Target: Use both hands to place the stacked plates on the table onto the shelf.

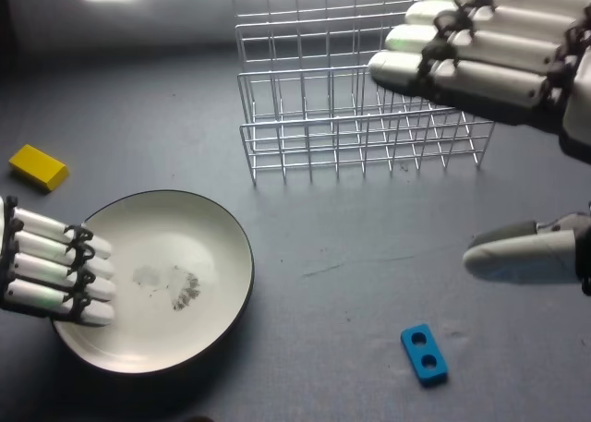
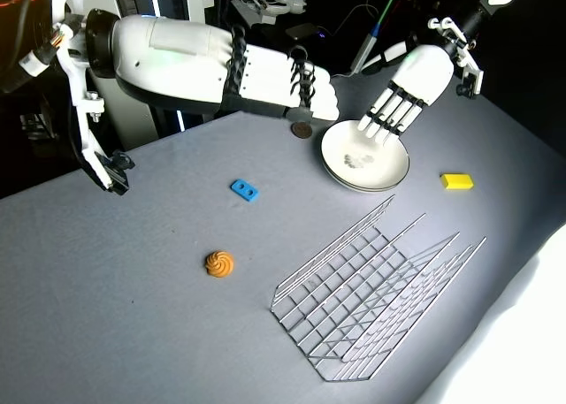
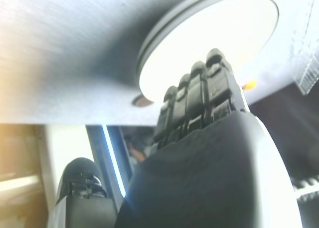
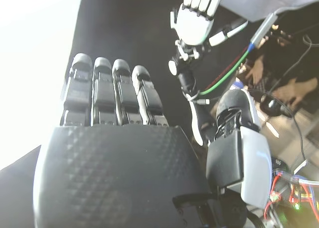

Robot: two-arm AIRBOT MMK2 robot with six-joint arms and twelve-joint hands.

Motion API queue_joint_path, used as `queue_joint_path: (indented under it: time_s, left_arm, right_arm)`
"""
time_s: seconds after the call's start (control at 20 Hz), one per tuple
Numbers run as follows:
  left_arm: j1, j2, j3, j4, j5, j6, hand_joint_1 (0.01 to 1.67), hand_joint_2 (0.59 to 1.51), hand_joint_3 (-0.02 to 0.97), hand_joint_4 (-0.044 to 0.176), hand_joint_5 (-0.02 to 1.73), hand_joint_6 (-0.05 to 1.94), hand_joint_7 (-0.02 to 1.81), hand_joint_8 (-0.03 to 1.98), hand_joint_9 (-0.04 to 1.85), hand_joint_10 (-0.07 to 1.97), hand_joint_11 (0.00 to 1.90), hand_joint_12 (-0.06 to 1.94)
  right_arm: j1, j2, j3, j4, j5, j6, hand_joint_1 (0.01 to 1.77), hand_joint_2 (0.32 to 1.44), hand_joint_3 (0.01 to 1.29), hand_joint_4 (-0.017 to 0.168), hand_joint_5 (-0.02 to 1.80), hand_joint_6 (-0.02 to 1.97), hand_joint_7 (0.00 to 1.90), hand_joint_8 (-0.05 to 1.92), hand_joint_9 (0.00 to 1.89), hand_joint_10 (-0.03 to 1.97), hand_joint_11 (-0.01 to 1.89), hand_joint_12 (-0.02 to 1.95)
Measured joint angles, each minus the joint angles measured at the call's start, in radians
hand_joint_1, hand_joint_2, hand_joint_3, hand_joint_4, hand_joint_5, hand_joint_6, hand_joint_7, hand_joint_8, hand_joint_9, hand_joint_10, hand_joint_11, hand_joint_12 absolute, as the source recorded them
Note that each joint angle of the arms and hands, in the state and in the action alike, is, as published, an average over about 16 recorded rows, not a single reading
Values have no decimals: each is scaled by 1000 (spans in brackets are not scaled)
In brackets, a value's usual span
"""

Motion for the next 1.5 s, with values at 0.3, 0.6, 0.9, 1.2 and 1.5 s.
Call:
queue_joint_path:
  time_s: [0.3, 0.6, 0.9, 1.2, 1.5]
  left_arm:
    - [41, -18, 20, -12, 30, 19, 17, 1027, 16, -2, 17, -3, 16, -5, 18, 9, 21, 8]
    - [63, -30, 29, -22, 52, 35, 17, 1029, 16, -3, 16, -11, 10, -7, 14, 2, 20, -3]
    - [75, -35, 15, -32, 69, 50, 16, 1031, 16, -4, 9, -16, 3, -11, 10, 1, 22, -3]
    - [66, -38, -41, -37, 96, 60, 16, 1034, 17, -5, 1, -18, -1, -14, 11, 6, 26, 6]
    - [32, -41, -125, -31, 141, 57, 16, 1037, 16, -6, -6, -18, 2, -12, 16, 13, 27, 17]
  right_arm:
    - [-26, -2, -15, 64, 50, -91, 55, 1093, 16, 4, 19, 19, 22, 12, 22, 8, 21, -5]
    - [-44, -5, -23, 64, 81, -120, 396, 1071, 16, 2, 19, 19, 22, 12, 22, 8, 21, -5]
    - [-50, -10, -23, 20, 75, -108, 814, 1051, 16, 2, 19, 19, 21, 12, 22, 9, 21, -5]
    - [-55, -25, -24, -10, 38, -128, 1108, 1035, 16, 2, 18, 19, 21, 12, 22, 8, 22, -5]
    - [-60, -93, -8, 16, -20, -227, 1118, 1040, 15, 2, 18, 19, 21, 12, 22, 8, 22, -5]
